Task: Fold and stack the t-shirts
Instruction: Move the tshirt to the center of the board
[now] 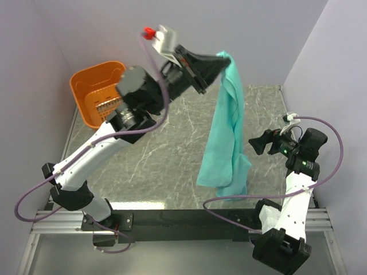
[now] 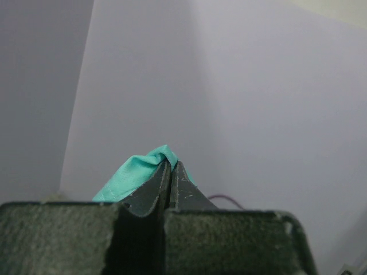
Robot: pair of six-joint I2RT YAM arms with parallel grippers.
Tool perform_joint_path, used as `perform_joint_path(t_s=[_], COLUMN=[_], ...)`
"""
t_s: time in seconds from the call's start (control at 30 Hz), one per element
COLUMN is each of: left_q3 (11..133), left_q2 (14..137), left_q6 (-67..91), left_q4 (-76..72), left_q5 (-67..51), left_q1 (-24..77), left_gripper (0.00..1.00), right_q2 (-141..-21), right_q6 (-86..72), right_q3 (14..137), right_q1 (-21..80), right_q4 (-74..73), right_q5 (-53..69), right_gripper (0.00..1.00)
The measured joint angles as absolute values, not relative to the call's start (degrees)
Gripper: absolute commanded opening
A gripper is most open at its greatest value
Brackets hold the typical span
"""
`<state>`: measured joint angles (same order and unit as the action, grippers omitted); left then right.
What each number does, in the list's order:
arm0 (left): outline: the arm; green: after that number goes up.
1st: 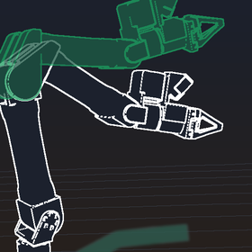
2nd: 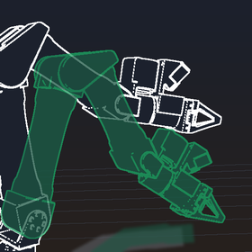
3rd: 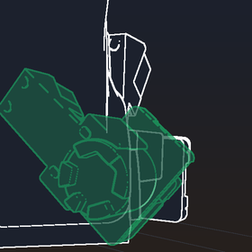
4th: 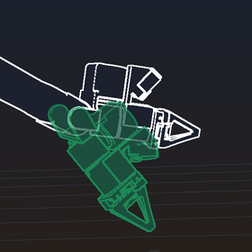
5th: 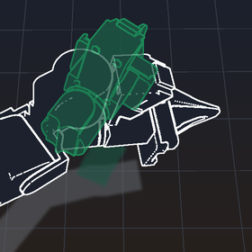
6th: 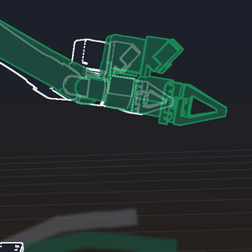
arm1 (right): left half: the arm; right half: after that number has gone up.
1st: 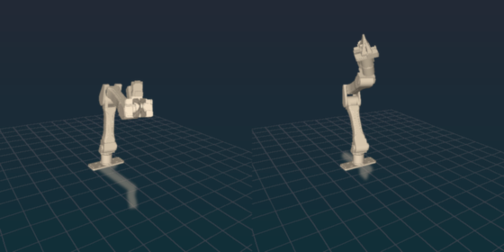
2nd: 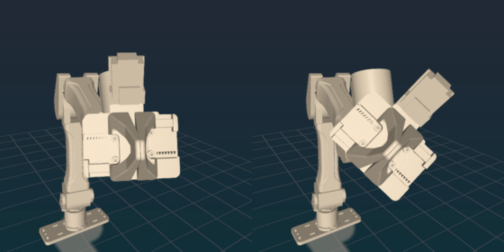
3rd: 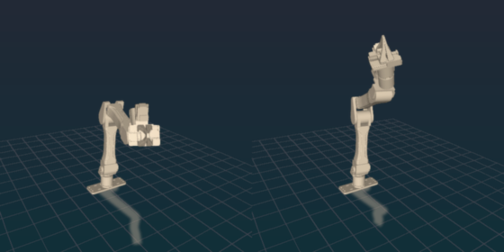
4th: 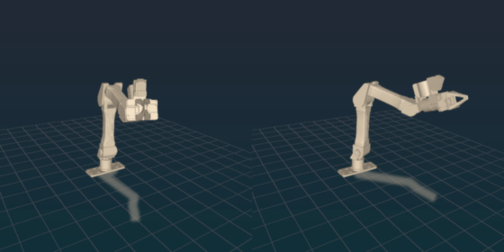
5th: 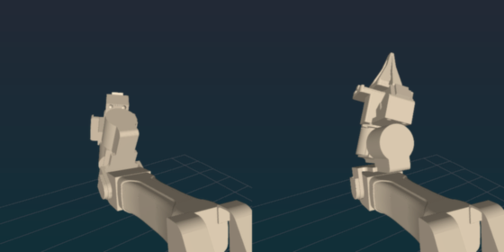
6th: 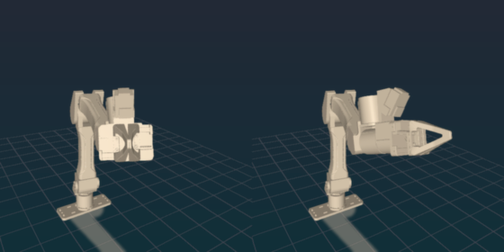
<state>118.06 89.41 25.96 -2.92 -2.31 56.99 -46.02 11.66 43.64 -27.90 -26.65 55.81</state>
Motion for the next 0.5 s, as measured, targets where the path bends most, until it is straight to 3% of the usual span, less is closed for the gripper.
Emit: perform_joint_path(t_s=[0.3,0.5], left_q3=[96.18,88.01], left_q2=[86.48,86.32], left_q6=[21.54,20.43], left_q4=[-3.33,-3.05], left_q5=[5.41,7.97], left_q1=[56.93,54.33], left_gripper=[0.0,0.0], right_q2=[-46.02,-46.04], right_q6=[12.1,12.53], right_q3=[43.64,43.64], right_q1=[-28.01,-28.05], right_q4=[-26.7,-26.72], right_q5=[54.33,54.35], right_gripper=[0.98,0.98])
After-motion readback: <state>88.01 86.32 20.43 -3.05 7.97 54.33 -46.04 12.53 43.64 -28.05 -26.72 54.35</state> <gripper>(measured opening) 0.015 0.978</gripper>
